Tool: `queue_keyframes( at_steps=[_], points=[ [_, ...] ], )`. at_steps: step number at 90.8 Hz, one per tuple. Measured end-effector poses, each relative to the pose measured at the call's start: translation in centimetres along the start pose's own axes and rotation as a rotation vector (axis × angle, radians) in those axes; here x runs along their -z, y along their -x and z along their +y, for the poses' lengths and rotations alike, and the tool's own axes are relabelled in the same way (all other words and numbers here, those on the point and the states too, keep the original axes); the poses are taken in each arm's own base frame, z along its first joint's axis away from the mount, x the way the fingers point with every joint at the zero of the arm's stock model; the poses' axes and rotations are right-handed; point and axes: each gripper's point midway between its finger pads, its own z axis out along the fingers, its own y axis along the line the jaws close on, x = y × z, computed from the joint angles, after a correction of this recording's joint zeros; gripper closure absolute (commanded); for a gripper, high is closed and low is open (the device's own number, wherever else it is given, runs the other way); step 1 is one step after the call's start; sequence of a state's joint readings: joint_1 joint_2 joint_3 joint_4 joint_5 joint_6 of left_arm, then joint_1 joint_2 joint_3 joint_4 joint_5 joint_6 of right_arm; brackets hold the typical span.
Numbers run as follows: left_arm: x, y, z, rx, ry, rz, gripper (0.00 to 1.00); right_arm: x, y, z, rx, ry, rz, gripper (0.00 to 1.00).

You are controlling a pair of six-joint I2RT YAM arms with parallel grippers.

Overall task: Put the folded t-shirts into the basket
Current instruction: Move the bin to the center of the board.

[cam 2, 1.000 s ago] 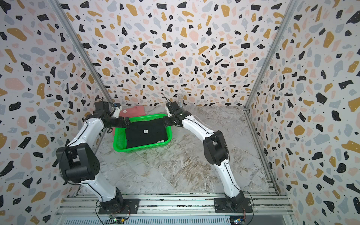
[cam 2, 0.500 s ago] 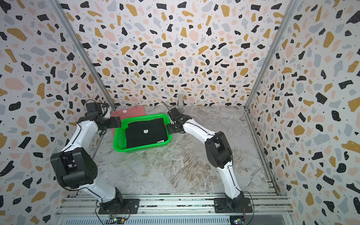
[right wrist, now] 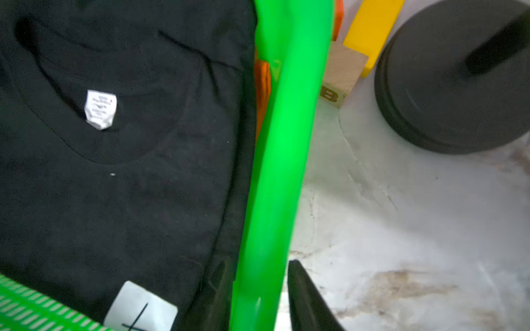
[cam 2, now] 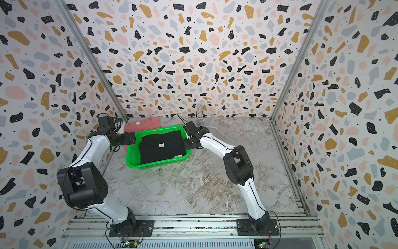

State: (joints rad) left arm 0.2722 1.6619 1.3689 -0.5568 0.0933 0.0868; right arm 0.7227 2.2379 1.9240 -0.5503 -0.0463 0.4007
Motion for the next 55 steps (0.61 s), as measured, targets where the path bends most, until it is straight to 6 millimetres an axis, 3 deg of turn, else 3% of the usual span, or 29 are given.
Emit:
queue_keyframes(
  at_steps=[9,27,55],
  points=[
    [0.0,0.0,0.0,0.002,-0.002,0.0,0.0,0.1,0.1,0.3,-0.011,0.011,-0.004,0.91],
    [0.0,0.0,-0.1,0.006,-0.003,0.0,0.0,1.0,-1.3,-0.4,0.004,-0.014,0.006,0.94],
    [-1.5,-0.6,-0.3,0.031,-0.022,0.034,0.0,6.5,-6.9,-4.2,-0.002,-0.092,0.062,0.95]
  ],
)
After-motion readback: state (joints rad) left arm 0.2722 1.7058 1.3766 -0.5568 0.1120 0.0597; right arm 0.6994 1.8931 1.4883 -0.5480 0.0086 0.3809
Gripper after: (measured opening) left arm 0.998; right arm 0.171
